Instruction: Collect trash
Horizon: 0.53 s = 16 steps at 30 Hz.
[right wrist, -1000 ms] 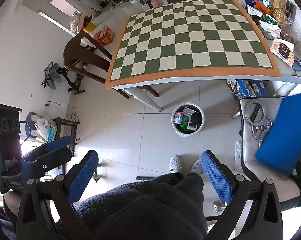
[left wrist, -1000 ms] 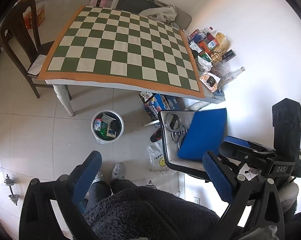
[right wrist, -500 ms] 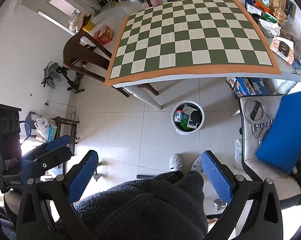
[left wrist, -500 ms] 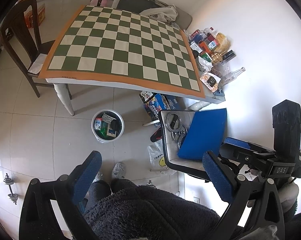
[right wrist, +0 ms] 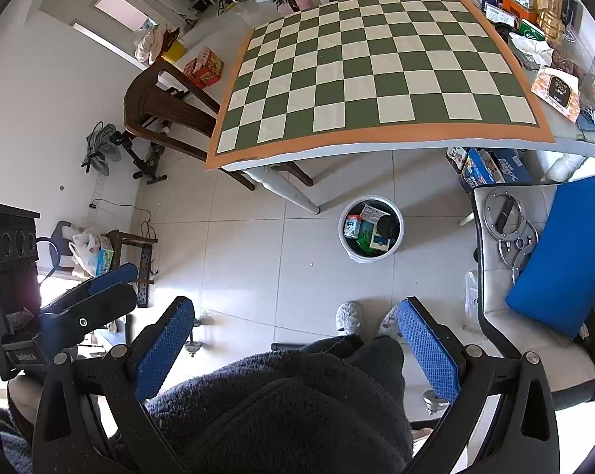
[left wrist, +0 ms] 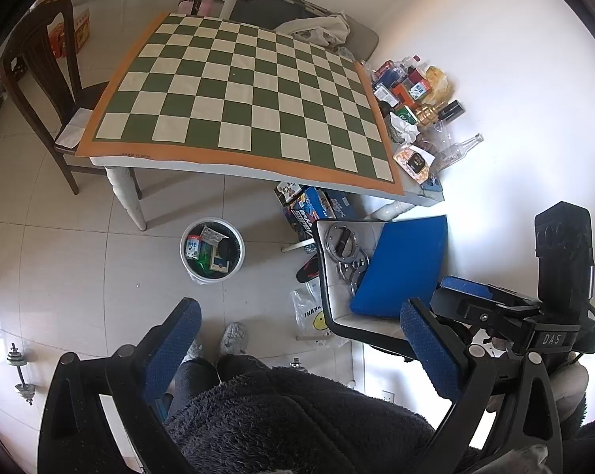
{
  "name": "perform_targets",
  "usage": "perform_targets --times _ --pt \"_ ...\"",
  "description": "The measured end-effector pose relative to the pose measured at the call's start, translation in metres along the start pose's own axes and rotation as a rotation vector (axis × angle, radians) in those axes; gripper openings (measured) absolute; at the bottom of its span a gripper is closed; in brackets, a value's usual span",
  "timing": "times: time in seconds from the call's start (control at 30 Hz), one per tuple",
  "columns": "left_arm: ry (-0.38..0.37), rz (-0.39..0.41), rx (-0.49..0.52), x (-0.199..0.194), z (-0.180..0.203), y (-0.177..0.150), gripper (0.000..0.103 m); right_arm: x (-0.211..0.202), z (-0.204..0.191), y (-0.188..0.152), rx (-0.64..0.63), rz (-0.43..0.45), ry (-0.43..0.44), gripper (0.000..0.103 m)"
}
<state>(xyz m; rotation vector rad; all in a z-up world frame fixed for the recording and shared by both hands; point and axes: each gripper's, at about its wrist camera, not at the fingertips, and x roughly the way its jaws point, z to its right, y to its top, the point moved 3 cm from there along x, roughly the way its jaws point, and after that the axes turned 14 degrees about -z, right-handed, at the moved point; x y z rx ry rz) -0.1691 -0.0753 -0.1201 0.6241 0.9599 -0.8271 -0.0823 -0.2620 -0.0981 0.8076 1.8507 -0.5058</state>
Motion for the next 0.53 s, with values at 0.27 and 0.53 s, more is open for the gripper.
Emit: perform_targets --times 0.27,0.53 --pt "0.001 0.0 -0.001 0.0001 0.0013 -0.0005 0.103 -0.0012 0.0003 0.0026 -0.001 -0.001 -0.003 0.103" --pt "0.0 0.002 -0.001 -0.0001 0.002 -0.0001 0.103 -0.0018 0.0014 0.0015 -0.001 -0.005 0.001 0.103"
